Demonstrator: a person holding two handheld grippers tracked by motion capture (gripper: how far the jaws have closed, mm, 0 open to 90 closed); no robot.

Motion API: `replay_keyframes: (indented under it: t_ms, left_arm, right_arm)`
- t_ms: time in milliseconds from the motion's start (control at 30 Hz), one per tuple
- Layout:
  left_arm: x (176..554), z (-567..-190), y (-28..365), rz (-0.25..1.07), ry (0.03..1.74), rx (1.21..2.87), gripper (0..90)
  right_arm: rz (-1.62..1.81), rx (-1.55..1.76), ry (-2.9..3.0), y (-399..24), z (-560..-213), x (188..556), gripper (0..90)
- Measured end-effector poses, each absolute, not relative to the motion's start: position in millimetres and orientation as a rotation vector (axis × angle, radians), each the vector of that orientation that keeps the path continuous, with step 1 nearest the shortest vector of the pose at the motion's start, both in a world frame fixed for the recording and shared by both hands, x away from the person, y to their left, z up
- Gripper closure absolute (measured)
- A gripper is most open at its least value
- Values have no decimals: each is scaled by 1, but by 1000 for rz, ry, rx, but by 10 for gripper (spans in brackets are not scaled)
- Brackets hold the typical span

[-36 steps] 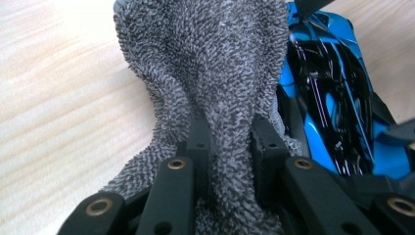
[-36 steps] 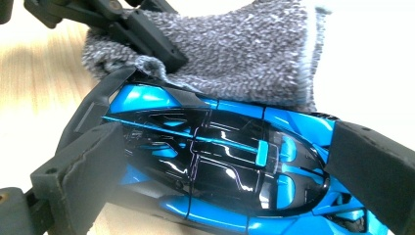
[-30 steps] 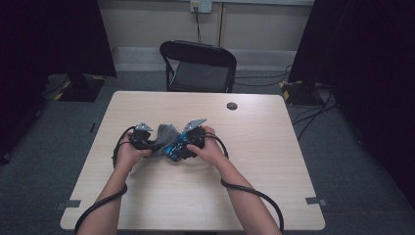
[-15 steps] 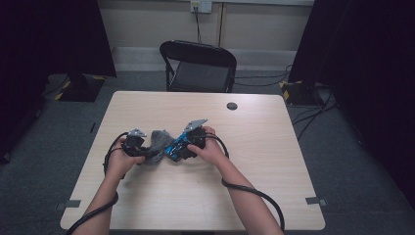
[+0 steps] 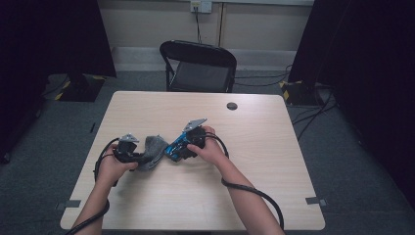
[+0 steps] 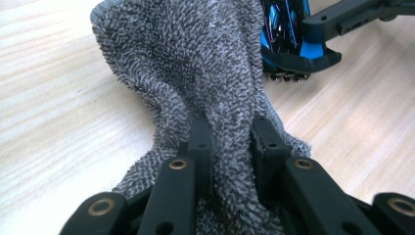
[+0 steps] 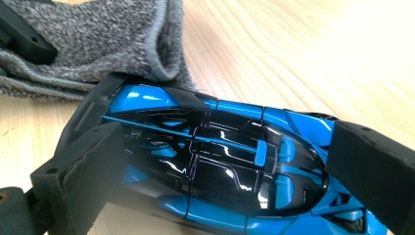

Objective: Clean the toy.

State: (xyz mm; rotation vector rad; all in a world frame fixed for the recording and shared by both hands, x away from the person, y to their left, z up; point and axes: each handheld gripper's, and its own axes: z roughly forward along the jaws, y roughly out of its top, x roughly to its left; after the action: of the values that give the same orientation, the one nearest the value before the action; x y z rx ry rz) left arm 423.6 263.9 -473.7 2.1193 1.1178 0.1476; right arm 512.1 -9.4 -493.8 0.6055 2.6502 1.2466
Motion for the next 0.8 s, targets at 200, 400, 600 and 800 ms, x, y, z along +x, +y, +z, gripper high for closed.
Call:
replay_keyframes:
  t_ms: [200, 400, 600, 800]
  left_arm:
    - [418, -465, 275, 161, 1137, 2104, 747]
    - [419, -448, 287, 201, 1167, 2060, 747]
    - [433, -434, 287, 235, 1166, 2046, 747]
    - [450, -429, 278, 247, 1160, 2023, 747]
  right_arm:
    - [1248, 606, 2650, -9, -494, 512, 8]
    - [1249, 605, 2650, -9, -494, 512, 8]
    - [1250, 607, 2650, -9, -494, 512, 8]
    - [1233, 609, 2660, -8, -493, 513, 8]
